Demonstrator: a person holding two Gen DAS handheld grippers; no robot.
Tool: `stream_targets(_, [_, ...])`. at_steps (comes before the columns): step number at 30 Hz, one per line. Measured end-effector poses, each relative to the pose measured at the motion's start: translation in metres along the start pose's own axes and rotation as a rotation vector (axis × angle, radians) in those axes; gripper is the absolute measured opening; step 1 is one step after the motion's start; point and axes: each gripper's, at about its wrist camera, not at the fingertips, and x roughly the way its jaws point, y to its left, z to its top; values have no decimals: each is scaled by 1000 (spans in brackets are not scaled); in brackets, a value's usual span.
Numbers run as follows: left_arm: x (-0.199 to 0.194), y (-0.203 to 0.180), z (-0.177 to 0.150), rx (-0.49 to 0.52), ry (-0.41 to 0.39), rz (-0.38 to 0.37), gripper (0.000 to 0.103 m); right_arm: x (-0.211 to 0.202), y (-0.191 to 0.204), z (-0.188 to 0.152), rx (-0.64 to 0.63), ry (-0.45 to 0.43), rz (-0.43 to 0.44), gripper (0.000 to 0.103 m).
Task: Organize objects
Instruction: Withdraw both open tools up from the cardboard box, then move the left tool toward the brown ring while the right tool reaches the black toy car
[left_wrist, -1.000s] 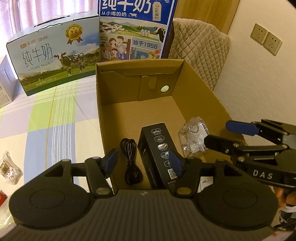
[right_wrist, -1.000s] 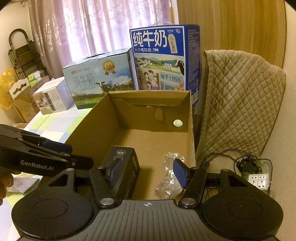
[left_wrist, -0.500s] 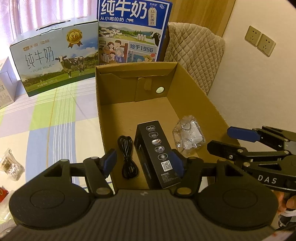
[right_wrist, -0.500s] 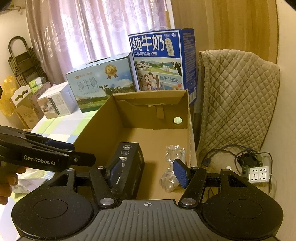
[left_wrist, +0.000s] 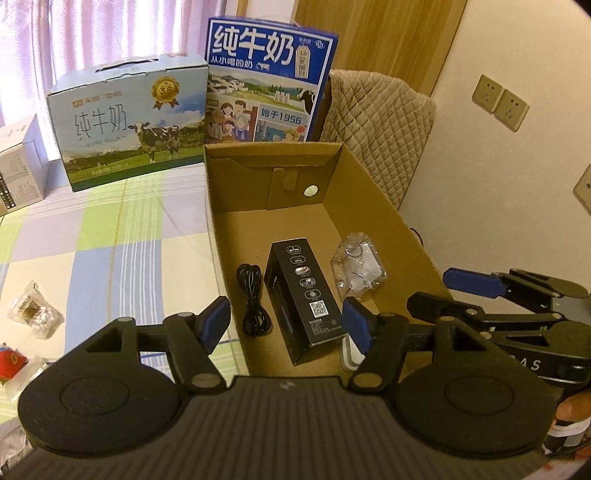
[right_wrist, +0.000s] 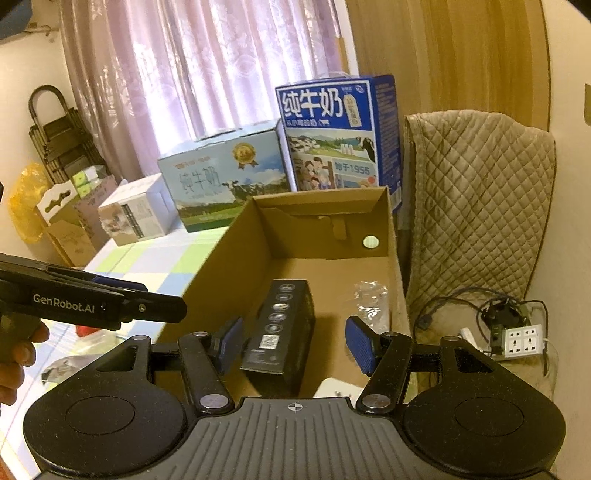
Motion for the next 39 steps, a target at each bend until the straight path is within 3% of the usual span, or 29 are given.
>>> stream_targets(17, [-72, 40, -43, -74, -34, 12, 69, -27, 58, -26, -4, 3, 61, 58])
stream_targets(39, [-110, 109, -112, -172, 26, 92, 69, -8, 125, -65, -27, 114, 155, 58])
